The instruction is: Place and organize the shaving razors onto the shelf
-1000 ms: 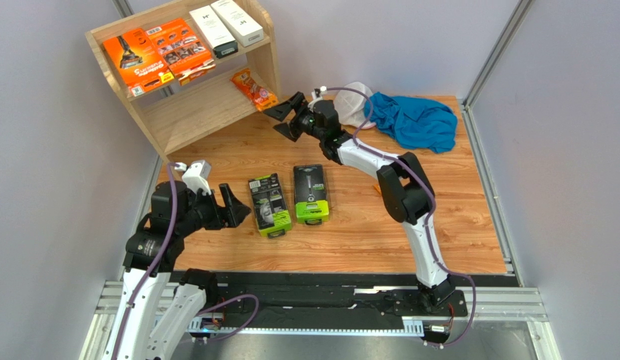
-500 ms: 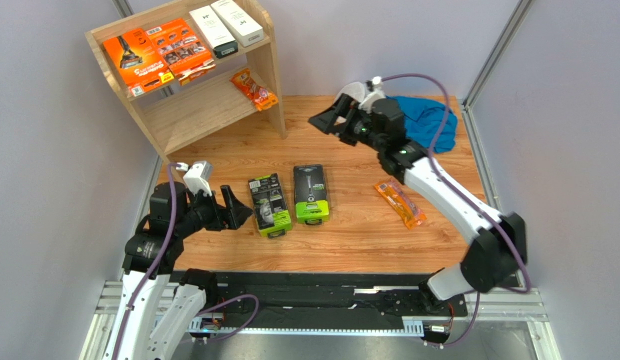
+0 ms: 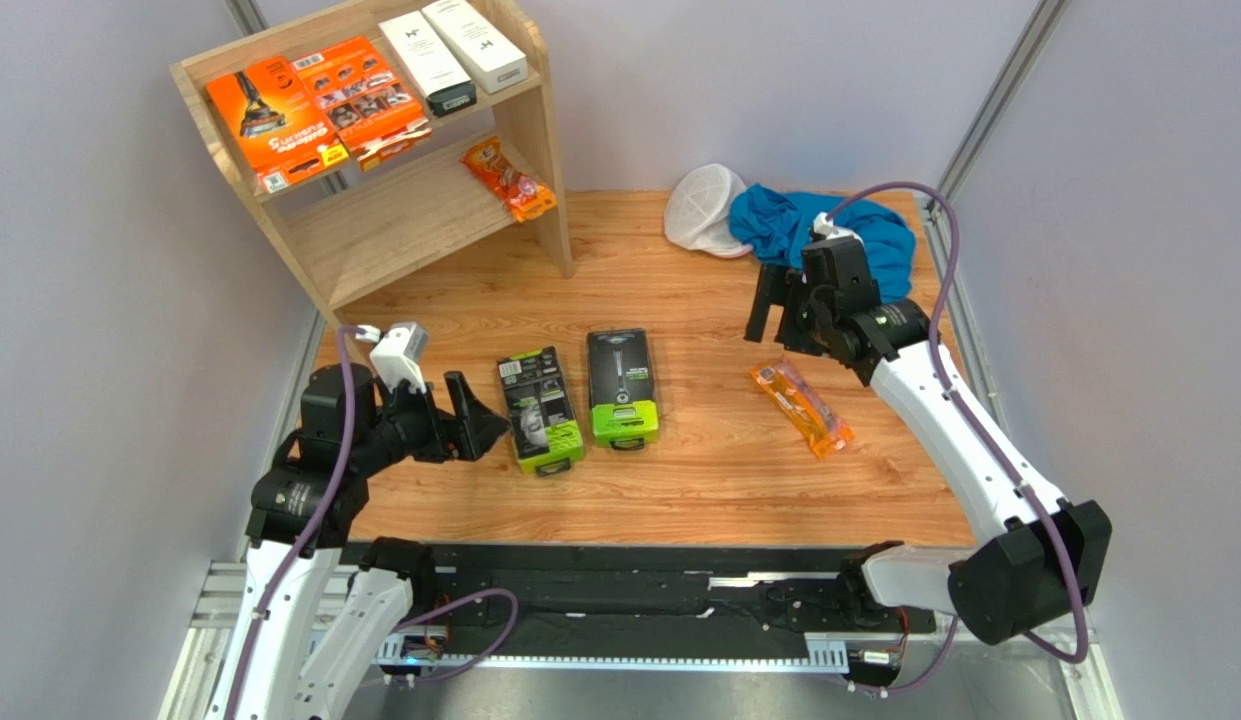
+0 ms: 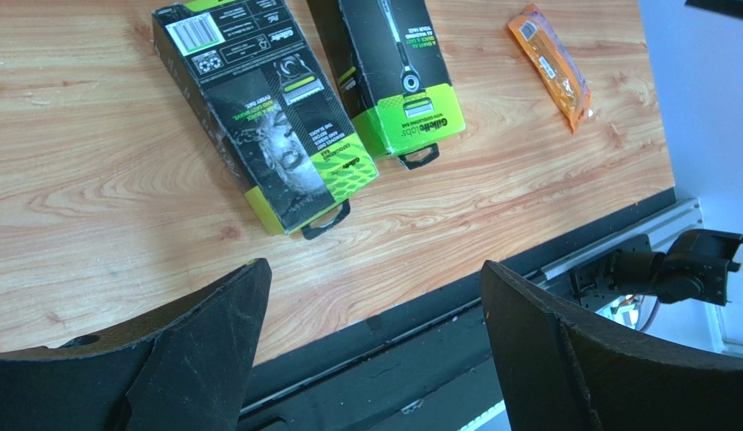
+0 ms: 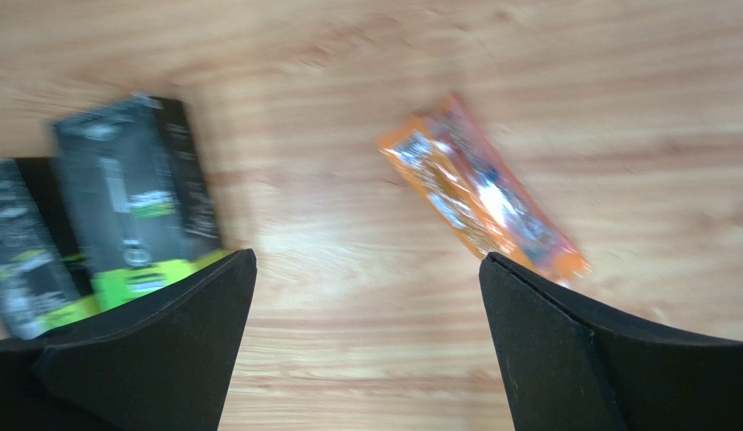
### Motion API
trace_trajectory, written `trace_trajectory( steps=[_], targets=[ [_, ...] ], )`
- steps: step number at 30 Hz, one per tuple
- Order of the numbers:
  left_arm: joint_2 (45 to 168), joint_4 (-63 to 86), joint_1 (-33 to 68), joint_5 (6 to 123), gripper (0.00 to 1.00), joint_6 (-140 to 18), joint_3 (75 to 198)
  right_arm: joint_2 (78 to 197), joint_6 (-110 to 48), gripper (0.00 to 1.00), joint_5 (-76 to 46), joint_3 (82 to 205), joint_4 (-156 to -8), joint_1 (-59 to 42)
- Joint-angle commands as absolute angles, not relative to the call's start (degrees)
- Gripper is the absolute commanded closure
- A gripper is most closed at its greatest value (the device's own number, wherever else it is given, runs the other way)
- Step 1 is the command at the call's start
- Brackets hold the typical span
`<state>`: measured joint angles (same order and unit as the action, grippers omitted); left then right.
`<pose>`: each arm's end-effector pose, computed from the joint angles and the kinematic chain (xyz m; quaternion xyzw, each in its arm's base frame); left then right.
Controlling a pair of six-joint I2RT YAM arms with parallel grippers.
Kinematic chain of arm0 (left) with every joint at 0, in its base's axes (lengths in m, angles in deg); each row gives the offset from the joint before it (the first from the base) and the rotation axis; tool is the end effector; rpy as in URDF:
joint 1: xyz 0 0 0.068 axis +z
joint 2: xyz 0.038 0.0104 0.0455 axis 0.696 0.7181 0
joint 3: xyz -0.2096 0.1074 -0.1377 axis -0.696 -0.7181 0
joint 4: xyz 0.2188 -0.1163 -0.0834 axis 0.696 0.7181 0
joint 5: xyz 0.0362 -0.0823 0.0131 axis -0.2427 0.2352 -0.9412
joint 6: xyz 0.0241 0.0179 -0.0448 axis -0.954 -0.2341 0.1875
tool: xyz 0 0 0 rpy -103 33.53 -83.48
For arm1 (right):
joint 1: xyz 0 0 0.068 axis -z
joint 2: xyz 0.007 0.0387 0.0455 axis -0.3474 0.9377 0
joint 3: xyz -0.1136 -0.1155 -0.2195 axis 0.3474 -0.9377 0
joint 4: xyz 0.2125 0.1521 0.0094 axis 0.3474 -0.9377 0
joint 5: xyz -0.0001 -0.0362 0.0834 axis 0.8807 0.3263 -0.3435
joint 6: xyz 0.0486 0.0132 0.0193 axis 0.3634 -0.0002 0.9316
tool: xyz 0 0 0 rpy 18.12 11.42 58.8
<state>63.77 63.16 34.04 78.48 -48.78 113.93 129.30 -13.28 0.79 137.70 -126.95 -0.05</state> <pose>0.0995 -0.0312 0.3262 -0.0103 0.8663 -0.2978 0.4010 0.2486 0.0869 0.3302 0.0596 0.9317 0.0742 0.3505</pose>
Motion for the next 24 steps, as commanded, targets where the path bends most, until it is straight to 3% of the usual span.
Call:
trace_trajectory(
  steps=[1, 13, 24],
  targets=[
    [63.34, 61.04, 34.35, 79.33, 0.04, -49.83, 113.72, 133.51, -18.93, 0.0, 10.57, 138.65, -135.86, 0.99],
    [64.57, 60.95, 34.35, 79.69, 0.03, -50.01, 113.72, 157.84, -21.14, 0.0, 12.08, 138.47, -134.63, 1.87],
    [65.01, 60.95, 34.35, 79.68, 0.03, -49.92, 113.72, 165.95, -20.61, 0.01, 10.14, 138.73, -130.41, 3.54]
  ],
)
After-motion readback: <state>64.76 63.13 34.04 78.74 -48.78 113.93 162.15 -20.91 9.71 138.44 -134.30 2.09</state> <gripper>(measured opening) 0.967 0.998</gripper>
